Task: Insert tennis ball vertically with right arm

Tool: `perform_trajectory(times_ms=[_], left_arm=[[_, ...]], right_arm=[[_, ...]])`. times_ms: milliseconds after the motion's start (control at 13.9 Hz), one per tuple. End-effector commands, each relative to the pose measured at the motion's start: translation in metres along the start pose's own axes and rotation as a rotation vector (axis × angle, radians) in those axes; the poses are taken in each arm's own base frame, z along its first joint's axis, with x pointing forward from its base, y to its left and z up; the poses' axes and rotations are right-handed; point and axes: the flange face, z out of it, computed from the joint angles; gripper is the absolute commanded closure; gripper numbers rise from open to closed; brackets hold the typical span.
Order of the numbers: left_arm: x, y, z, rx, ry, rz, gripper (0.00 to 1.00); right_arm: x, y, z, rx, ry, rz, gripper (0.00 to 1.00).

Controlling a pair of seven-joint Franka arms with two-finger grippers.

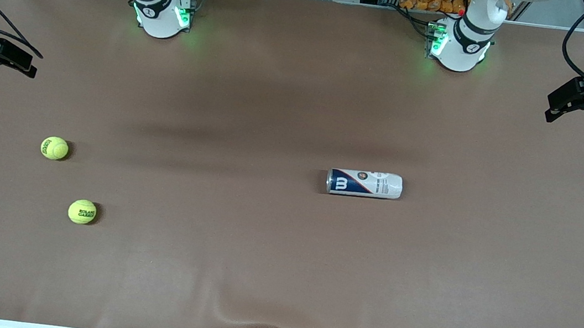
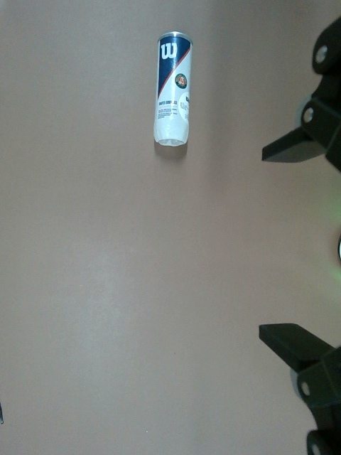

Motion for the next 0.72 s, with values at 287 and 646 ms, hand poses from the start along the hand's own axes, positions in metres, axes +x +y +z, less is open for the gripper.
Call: perform_trajectory(times_ms=[287, 646], left_arm=[[0.010, 0.034, 0.019, -0.012, -0.027, 0.063, 0.00], [0.017, 0.121, 0.061, 0.013, -0.055, 0.218, 0.00]], right_arm=[[-0.002, 0.005, 0.000, -0.012, -0.007, -0.001, 0.00], [-0.001, 0.005, 0.001, -0.012, -0.010, 0.001, 0.00]])
